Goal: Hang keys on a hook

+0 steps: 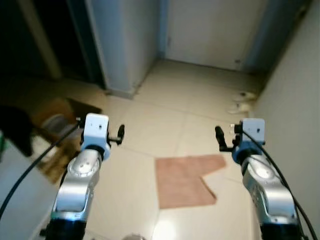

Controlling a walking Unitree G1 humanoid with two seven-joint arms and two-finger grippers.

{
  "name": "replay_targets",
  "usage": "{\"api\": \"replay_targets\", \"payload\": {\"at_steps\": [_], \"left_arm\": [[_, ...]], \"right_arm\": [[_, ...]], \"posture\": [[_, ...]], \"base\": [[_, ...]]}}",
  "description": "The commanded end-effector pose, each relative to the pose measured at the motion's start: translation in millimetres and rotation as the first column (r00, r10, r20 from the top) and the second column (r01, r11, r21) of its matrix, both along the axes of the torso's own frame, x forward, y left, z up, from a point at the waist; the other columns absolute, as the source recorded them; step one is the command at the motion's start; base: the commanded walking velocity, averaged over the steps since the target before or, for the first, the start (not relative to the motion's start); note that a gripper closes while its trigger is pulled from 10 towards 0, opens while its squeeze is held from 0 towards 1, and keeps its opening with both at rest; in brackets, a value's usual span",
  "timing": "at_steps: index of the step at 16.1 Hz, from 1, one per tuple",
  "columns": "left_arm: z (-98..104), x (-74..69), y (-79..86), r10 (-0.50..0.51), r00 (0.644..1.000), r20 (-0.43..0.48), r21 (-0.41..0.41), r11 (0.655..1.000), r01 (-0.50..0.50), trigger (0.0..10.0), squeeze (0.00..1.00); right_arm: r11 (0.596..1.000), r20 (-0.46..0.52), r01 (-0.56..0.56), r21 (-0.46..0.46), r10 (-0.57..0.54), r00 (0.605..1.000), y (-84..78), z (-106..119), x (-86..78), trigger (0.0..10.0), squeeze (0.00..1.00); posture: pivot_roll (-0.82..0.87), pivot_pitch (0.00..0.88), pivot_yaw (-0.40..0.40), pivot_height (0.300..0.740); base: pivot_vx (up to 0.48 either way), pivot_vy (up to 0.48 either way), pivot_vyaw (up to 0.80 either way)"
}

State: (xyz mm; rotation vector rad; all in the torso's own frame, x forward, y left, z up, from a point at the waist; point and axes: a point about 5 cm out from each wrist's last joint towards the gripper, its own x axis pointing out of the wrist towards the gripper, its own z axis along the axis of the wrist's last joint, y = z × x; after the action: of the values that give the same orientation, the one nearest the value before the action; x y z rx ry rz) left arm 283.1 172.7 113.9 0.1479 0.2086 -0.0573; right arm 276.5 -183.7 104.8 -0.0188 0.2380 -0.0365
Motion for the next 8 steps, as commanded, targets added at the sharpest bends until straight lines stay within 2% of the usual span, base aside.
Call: {"api": "replay_targets", "payload": {"at_steps": [1, 8], "left_arm": [[2.6, 0.7, -3.2, -0.019, 1.0, 0.009, -0.001, 1.0, 0.019, 10.0, 0.0], [5.1, 1.2, -2.9, -0.031, 0.999, 0.017, -0.018, 0.999, 0.031, 10.0, 0.0]], "right_arm": [[1.0, 0.008, 0.003, 0.003, -0.003, 1.0, -0.3, 2.7, -0.7, 10.0, 1.0], [1.0, -0.005, -0.002, 0.017, 0.002, 1.0, 3.1, 0.7, 0.4, 10.0, 1.0]], "posture": [[-0.11, 0.0, 0.011, 0.74], [-0.1, 0.0, 0.005, 0.74]], "base": [[0.0, 0.0, 0.8], [0.0, 0.0, 0.8]]}}
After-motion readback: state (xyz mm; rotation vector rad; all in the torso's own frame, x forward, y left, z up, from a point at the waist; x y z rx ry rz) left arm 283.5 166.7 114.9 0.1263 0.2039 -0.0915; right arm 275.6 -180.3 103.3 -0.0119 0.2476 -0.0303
